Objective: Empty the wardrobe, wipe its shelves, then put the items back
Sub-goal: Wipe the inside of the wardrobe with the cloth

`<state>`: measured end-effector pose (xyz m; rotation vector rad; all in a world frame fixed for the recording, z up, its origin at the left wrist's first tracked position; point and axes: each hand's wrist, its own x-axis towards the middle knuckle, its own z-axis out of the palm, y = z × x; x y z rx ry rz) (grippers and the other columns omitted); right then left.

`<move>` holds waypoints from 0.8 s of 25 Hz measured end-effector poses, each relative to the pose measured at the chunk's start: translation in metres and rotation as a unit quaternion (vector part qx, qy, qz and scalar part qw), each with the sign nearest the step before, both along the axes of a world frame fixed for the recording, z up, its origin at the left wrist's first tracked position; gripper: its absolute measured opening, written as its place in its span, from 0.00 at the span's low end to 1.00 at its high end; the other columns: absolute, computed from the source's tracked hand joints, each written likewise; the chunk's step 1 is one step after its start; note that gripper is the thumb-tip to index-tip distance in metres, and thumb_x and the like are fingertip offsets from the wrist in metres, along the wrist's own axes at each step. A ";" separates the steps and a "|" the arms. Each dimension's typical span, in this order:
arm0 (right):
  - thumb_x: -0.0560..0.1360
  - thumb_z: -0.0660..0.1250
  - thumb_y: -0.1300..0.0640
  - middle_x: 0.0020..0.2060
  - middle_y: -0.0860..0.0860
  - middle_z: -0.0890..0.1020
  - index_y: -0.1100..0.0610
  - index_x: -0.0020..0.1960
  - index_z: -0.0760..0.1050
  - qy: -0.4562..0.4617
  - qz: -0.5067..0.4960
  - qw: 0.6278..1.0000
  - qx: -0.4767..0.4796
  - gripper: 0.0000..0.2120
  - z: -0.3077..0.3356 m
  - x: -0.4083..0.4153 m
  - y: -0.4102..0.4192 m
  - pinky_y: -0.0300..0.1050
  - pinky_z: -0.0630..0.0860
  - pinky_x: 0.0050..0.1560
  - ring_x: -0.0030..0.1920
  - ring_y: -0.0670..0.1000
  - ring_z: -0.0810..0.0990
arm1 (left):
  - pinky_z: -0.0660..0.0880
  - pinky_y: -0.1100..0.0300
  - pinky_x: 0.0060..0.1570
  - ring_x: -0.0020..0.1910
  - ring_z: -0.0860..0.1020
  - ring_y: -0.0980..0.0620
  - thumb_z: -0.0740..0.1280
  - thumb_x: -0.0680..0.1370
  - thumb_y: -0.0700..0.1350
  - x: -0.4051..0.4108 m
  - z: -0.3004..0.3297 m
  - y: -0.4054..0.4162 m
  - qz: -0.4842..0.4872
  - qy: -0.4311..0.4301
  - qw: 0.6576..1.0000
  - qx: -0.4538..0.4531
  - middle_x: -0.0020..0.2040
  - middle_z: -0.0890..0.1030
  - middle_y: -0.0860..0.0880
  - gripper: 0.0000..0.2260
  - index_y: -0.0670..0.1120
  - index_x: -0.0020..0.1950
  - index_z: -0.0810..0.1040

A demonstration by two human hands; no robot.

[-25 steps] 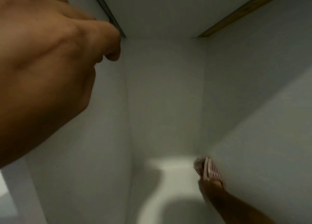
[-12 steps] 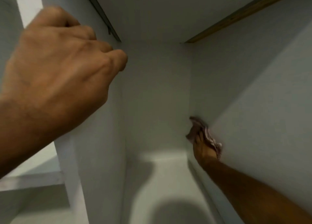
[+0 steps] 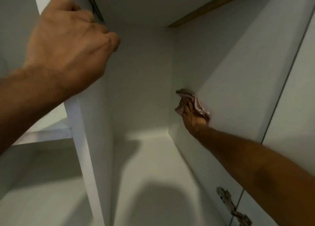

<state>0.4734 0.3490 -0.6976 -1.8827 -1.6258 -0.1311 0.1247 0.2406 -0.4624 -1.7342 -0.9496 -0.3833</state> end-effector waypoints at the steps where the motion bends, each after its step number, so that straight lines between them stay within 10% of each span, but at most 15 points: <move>1: 0.78 0.44 0.47 0.76 0.61 0.64 0.64 0.76 0.63 -0.070 -0.008 0.997 -0.035 0.33 -0.011 -0.001 -0.007 0.41 0.55 0.76 0.75 0.61 0.64 | 0.66 0.45 0.56 0.43 0.78 0.40 0.51 0.74 0.41 0.000 0.000 -0.001 -0.007 -0.005 1.000 0.002 0.41 0.82 0.42 0.19 0.43 0.54 0.80; 3: 0.77 0.46 0.43 0.77 0.62 0.61 0.59 0.77 0.63 -0.237 0.040 0.954 -0.181 0.34 -0.037 0.011 -0.032 0.52 0.51 0.77 0.77 0.64 0.59 | 0.66 0.46 0.56 0.42 0.77 0.41 0.51 0.74 0.40 0.000 -0.001 0.000 -0.015 -0.002 1.000 0.015 0.40 0.82 0.43 0.18 0.43 0.52 0.80; 5: 0.79 0.52 0.42 0.73 0.60 0.68 0.55 0.72 0.70 -0.470 0.079 0.799 -0.366 0.27 -0.104 0.001 -0.085 0.62 0.54 0.75 0.75 0.65 0.63 | 0.67 0.47 0.55 0.41 0.77 0.42 0.55 0.74 0.40 -0.001 -0.003 0.001 -0.010 -0.001 0.999 0.031 0.38 0.81 0.43 0.15 0.44 0.51 0.80; 7: 0.80 0.60 0.47 0.71 0.59 0.72 0.57 0.68 0.74 -0.509 0.117 0.707 -0.476 0.21 -0.105 -0.011 -0.113 0.57 0.59 0.75 0.74 0.63 0.66 | 0.68 0.48 0.52 0.38 0.75 0.42 0.59 0.73 0.38 -0.003 -0.005 0.004 -0.001 -0.011 1.000 0.025 0.35 0.79 0.42 0.12 0.42 0.50 0.81; 12: 0.73 0.67 0.35 0.58 0.53 0.82 0.51 0.64 0.78 -0.453 0.078 0.817 -0.349 0.27 -0.050 -0.003 -0.091 0.51 0.70 0.65 0.58 0.58 0.79 | 0.74 0.42 0.47 0.37 0.74 0.36 0.61 0.68 0.33 0.001 -0.004 0.004 -0.034 -0.028 0.999 -0.026 0.35 0.76 0.33 0.14 0.33 0.51 0.80; 17: 0.76 0.73 0.57 0.42 0.56 0.83 0.68 0.60 0.79 -0.354 0.139 0.705 -0.599 0.17 -0.079 -0.018 -0.141 0.31 0.73 0.37 0.33 0.41 0.77 | 0.66 0.52 0.56 0.43 0.78 0.45 0.60 0.74 0.41 -0.001 -0.008 0.001 -0.045 0.010 0.997 0.055 0.38 0.82 0.47 0.13 0.48 0.51 0.82; 20: 0.77 0.71 0.49 0.53 0.58 0.83 0.63 0.62 0.79 -0.381 0.138 0.743 -0.533 0.20 -0.065 -0.021 -0.145 0.40 0.74 0.53 0.51 0.54 0.81 | 0.65 0.55 0.54 0.40 0.77 0.51 0.58 0.76 0.44 0.001 -0.011 -0.003 -0.028 0.018 0.998 0.051 0.36 0.80 0.54 0.13 0.52 0.52 0.82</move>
